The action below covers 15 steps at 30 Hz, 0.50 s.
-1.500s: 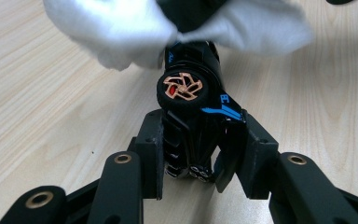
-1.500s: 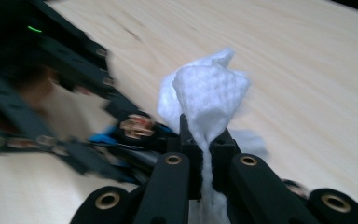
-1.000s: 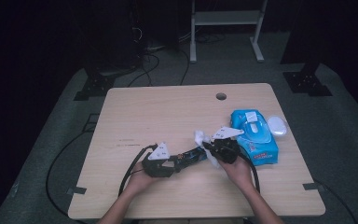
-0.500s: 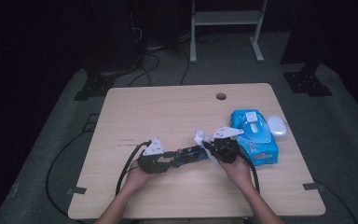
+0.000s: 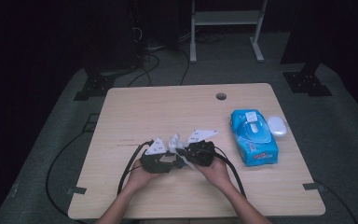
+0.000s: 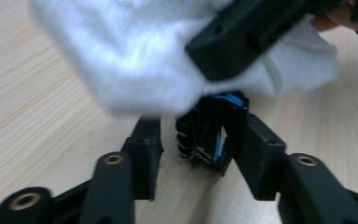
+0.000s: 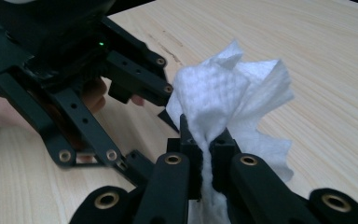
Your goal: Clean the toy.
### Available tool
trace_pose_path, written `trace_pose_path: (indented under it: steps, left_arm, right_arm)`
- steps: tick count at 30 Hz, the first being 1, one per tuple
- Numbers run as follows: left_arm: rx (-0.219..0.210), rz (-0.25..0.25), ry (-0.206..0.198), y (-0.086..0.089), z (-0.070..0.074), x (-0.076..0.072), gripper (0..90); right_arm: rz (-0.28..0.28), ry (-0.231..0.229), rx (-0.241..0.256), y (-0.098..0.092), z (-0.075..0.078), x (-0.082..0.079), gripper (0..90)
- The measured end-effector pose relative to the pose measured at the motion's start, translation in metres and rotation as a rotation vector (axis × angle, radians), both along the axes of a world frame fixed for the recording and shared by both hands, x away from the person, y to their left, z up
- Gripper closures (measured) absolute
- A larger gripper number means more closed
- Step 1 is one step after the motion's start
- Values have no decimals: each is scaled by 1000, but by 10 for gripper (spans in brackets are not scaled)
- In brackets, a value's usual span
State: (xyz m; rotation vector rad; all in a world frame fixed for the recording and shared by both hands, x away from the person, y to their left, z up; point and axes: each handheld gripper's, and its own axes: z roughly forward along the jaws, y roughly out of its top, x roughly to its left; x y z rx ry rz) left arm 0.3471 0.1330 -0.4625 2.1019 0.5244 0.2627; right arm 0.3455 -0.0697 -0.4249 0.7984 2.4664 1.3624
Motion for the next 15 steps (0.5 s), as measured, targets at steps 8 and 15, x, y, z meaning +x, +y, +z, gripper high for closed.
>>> trace_pose_path:
  steps: [8, 15]
  left_arm:
    - [17, -16, -14, -2, 0, -1, 594]
    - [13, -11, -17, -5, -1, -1, 613]
  right_arm:
    - [-124, -51, -60, -40, 8, 6, 873]
    - [-202, -61, -107, -70, 2, 4, 872]
